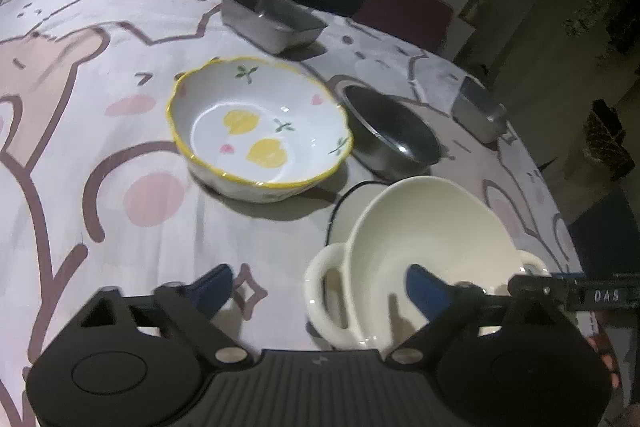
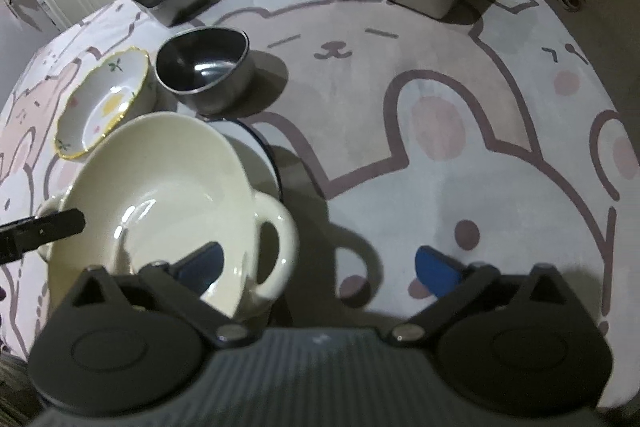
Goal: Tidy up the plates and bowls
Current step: 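Move both tools to the yellow-rimmed lemon bowl and close on its rim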
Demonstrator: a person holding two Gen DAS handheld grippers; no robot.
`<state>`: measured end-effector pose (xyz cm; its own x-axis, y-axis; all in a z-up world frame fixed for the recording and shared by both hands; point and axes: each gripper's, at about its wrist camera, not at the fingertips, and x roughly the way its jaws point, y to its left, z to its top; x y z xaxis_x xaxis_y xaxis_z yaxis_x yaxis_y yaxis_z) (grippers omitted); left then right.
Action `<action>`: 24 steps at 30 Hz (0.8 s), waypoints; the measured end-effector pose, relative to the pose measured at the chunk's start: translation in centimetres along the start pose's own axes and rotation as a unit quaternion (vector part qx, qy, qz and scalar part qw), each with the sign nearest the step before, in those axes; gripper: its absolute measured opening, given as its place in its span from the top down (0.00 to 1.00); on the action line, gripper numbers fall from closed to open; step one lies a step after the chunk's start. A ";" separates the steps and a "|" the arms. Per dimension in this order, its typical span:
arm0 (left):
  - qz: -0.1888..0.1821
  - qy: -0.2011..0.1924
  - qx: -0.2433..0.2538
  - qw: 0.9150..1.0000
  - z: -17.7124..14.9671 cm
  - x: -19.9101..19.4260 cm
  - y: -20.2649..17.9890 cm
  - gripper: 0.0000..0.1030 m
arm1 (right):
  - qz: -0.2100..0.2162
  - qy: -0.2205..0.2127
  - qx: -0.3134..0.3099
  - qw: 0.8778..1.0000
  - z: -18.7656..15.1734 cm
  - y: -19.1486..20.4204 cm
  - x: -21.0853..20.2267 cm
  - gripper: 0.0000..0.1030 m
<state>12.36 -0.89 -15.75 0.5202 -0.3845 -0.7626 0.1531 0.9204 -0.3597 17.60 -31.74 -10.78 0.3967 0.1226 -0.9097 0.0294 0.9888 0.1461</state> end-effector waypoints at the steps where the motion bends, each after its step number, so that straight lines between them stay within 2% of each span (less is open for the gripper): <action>1: -0.001 -0.003 0.003 1.000 0.1 -0.3 -0.2 0.03 | 0.003 -0.006 0.001 1.000 0.0 0.1 -0.3 0.00; 8: -0.003 -0.023 0.015 1.000 1.9 -3.5 -0.7 0.00 | 0.032 -0.074 0.000 0.997 1.3 1.3 -3.4 0.00; 14: 0.016 -0.059 0.055 0.997 6.2 -7.3 -1.3 0.00 | 0.106 -0.129 0.008 0.986 4.4 3.6 -5.8 0.00; 20: 0.034 -0.080 0.073 0.994 10.3 -8.6 -0.1 0.02 | 0.161 -0.129 0.017 0.978 8.5 7.0 -5.6 0.00; 22: 0.032 -0.078 0.068 0.994 11.6 -8.1 0.8 0.05 | 0.186 -0.118 0.026 0.975 9.8 8.0 -4.8 0.04; 24: 0.031 -0.067 0.055 0.996 12.7 -7.0 2.0 0.14 | 0.205 -0.099 0.039 0.973 10.7 8.6 -3.5 0.14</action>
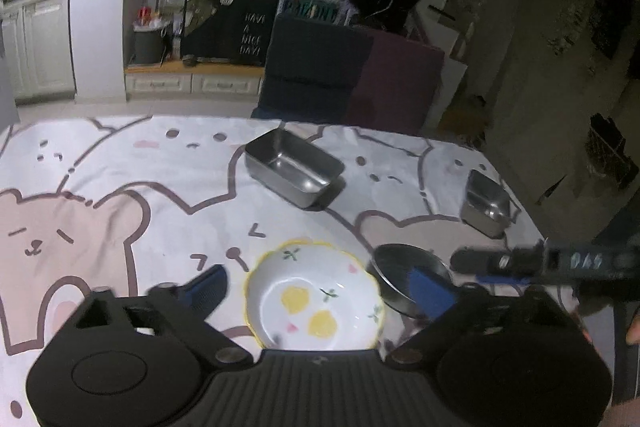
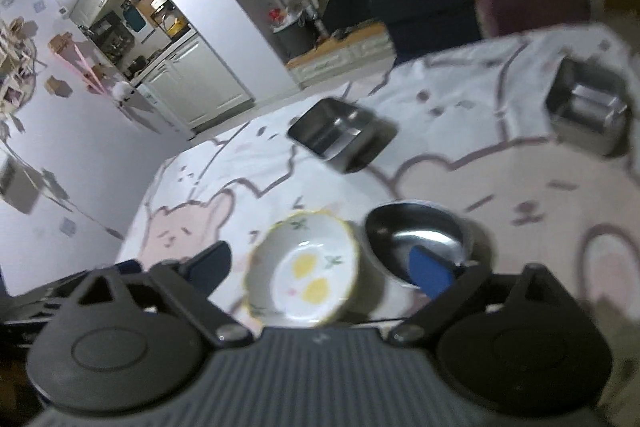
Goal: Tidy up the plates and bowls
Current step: 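Move both tools to the yellow-rimmed lemon bowl and close on its rim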
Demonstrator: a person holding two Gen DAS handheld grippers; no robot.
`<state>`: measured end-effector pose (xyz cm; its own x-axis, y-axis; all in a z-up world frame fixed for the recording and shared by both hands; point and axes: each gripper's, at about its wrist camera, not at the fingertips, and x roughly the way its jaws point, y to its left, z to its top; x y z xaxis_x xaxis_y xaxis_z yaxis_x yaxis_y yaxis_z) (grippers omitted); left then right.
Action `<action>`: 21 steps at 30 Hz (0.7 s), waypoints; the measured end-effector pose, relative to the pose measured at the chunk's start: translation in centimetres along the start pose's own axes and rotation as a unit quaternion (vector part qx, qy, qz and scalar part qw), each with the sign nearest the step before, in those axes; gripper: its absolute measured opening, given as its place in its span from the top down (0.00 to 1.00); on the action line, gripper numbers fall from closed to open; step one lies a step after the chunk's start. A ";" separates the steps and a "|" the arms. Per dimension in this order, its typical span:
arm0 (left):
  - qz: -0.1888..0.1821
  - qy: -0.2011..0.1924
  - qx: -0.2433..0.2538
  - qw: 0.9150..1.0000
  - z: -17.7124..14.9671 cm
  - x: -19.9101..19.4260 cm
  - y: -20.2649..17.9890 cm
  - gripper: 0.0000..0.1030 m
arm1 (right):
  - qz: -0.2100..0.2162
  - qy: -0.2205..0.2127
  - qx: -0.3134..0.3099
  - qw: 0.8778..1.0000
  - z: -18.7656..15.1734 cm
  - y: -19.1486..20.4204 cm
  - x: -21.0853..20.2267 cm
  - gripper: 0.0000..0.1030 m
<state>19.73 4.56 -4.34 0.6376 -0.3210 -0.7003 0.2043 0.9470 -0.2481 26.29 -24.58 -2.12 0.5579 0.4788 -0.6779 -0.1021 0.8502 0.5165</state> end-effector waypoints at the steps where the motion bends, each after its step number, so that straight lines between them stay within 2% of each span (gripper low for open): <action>1: 0.001 0.008 -0.007 1.000 0.2 0.8 0.6 0.21 | 0.004 0.011 0.010 1.000 0.2 0.0 0.9 0.18; 3: 0.006 0.026 -0.021 0.999 0.5 2.6 1.8 0.33 | 0.002 0.039 0.029 0.999 0.3 -0.2 2.6 0.35; 4: 0.010 0.039 -0.028 0.999 0.6 3.6 2.5 0.41 | 0.000 0.054 0.041 0.998 0.4 -0.4 3.6 0.39; 6: 0.021 0.060 -0.036 0.997 0.6 5.5 3.5 0.46 | -0.008 0.078 0.055 0.995 0.5 -0.8 5.5 0.53; 9: 0.034 0.088 -0.038 0.995 0.2 8.0 4.5 0.52 | -0.028 0.105 0.065 0.992 0.2 -1.3 7.8 0.65; 15: 0.044 0.133 -0.037 0.989 -0.7 11.4 5.2 0.72 | -0.070 0.138 0.053 0.987 -0.6 -1.0 10.6 0.73; 18: 0.051 0.145 -0.030 0.988 -0.8 12.3 5.1 0.78 | -0.083 0.146 0.052 0.984 -0.8 -1.3 12.0 0.77; 20: 0.054 0.150 -0.030 0.987 -0.9 12.6 5.1 0.88 | -0.093 0.150 0.046 0.983 -0.7 -1.5 12.6 0.79; 21: 0.057 0.151 -0.029 0.986 -0.9 12.7 5.2 0.89 | -0.096 0.151 0.043 0.983 -0.8 -1.6 12.9 0.80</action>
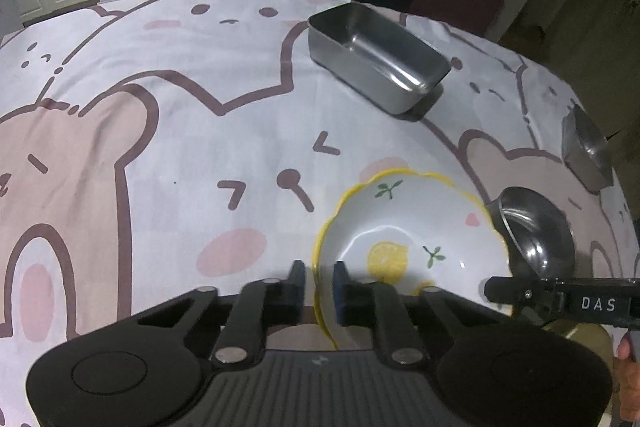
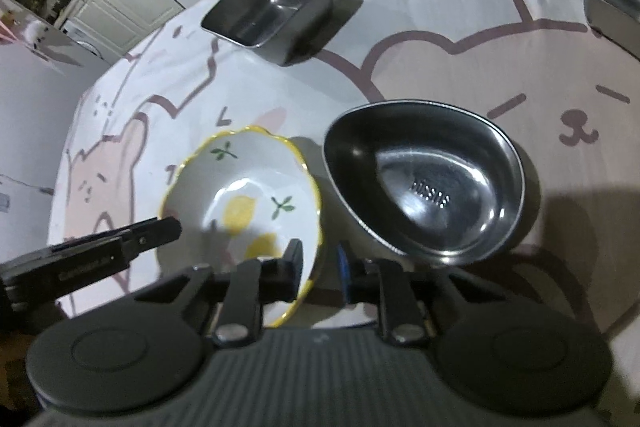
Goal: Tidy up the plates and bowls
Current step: 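Move both tools to the yellow-rimmed lemon bowl and close on its rim, then lift the yellow-rimmed bowl with both tools and carry it over the cream bowl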
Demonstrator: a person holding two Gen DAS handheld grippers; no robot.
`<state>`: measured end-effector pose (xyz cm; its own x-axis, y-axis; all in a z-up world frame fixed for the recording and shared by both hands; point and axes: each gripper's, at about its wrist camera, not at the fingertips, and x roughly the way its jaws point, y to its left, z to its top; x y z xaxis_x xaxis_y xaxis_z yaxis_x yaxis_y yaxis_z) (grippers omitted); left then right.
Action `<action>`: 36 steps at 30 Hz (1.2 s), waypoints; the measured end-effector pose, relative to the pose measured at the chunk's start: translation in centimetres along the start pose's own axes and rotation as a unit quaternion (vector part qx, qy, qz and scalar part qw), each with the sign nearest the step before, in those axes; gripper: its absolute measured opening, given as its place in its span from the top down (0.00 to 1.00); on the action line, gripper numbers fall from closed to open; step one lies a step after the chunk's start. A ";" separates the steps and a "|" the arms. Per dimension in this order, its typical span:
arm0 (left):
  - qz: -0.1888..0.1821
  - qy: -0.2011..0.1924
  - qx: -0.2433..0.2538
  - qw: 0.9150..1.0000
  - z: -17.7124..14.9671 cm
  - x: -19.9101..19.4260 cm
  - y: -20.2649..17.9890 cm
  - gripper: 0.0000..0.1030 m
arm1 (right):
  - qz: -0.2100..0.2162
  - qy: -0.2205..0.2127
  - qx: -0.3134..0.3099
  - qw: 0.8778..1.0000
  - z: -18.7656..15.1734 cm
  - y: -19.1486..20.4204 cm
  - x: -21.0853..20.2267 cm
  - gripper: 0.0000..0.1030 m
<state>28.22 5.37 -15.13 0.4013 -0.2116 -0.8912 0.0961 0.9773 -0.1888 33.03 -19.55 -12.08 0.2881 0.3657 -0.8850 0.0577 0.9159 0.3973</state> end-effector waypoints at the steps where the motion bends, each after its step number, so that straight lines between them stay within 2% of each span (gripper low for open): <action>1: 0.002 0.001 0.000 1.000 0.0 0.1 0.1 0.89 | -0.003 0.001 -0.001 1.000 0.1 0.0 0.3 0.81; 7: -0.007 0.002 0.008 1.000 0.0 0.8 0.1 0.92 | 0.002 0.003 -0.008 1.000 0.5 -0.1 1.2 0.91; 14: -0.014 -0.006 -0.005 1.000 -0.3 0.4 0.3 0.95 | -0.017 -0.007 -0.046 0.999 0.4 1.1 1.3 0.92; 18: -0.021 -0.032 -0.007 0.999 -0.1 -1.4 0.2 0.96 | -0.017 -0.018 -0.059 0.998 0.3 1.7 0.8 0.92; 27: -0.047 -0.117 -0.016 0.992 -0.2 -7.9 -1.6 0.96 | 0.026 -0.085 -0.067 0.994 0.4 1.9 -4.9 0.92; 33: -0.069 -0.139 -0.010 0.988 -1.9 -10.6 -4.7 0.96 | 0.045 -0.122 -0.059 0.990 -0.9 0.5 -9.3 0.92; 36: -0.075 -0.143 0.001 0.987 -3.3 -11.3 -6.4 0.96 | 0.038 -0.135 -0.061 0.988 -2.3 -0.4 -11.1 0.92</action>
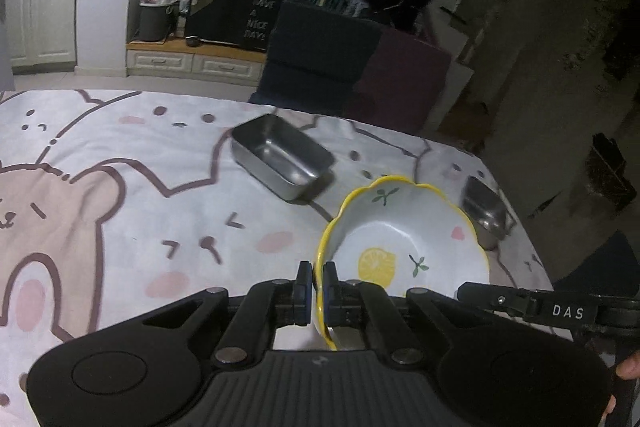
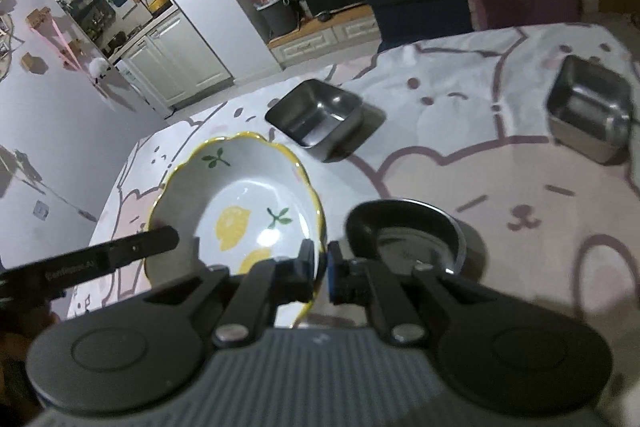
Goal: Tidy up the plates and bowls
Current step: 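Lift the yellow-rimmed bowl with both tools and carry it over the cream bowl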
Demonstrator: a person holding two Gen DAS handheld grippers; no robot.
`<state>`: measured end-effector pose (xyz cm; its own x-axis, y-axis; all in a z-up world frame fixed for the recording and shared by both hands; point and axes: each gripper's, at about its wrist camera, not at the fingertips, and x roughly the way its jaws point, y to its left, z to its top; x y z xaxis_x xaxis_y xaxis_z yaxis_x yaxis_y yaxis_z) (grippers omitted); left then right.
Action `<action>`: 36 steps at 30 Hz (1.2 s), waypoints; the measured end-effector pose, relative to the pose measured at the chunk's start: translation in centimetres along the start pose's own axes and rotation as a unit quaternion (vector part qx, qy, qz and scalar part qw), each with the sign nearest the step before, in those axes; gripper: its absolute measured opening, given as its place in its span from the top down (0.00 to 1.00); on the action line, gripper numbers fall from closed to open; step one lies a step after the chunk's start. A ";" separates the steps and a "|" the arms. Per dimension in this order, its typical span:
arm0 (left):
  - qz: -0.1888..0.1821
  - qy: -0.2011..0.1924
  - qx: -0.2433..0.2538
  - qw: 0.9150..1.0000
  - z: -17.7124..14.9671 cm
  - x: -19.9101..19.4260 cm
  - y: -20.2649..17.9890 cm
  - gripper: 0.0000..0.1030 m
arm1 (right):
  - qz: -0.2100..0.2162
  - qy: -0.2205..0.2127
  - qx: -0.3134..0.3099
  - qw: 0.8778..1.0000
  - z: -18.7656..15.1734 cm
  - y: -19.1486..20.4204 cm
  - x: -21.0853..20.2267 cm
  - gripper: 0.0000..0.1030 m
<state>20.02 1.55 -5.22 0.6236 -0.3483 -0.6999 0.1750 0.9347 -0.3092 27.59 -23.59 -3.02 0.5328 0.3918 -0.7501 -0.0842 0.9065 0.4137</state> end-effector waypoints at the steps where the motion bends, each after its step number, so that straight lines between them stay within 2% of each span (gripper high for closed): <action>1: -0.003 0.000 0.002 1.000 -0.4 -0.1 -0.6 0.96 | -0.002 -0.002 0.000 1.000 -0.5 -0.3 -0.6 0.92; 8: -0.023 0.026 -0.005 0.999 -4.9 0.3 -3.1 0.95 | -0.024 0.001 0.014 1.000 -3.9 -2.9 -4.1 0.92; 13: -0.026 0.055 -0.007 0.998 -7.9 1.4 -4.1 0.96 | -0.045 0.014 0.028 0.998 -6.6 -4.8 -5.1 0.92; 18: -0.021 0.066 -0.011 0.998 -9.9 1.7 -4.3 0.96 | -0.058 0.041 0.024 0.997 -8.8 -5.5 -4.9 0.92; 26: -0.013 0.079 0.004 0.997 -11.7 2.4 -5.0 0.96 | -0.060 0.063 0.019 0.996 -10.1 -6.3 -4.5 0.92; 36: 0.006 0.093 0.058 0.994 -12.3 3.3 -6.1 0.93 | -0.074 0.075 0.003 0.994 -10.7 -6.4 -4.2 0.92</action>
<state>11.60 -6.17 -13.54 0.4766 -0.3346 -0.8130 0.2613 0.9368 -0.2324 16.87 -29.35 -8.10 0.4070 0.2728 -0.8718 -0.0093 0.9556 0.2946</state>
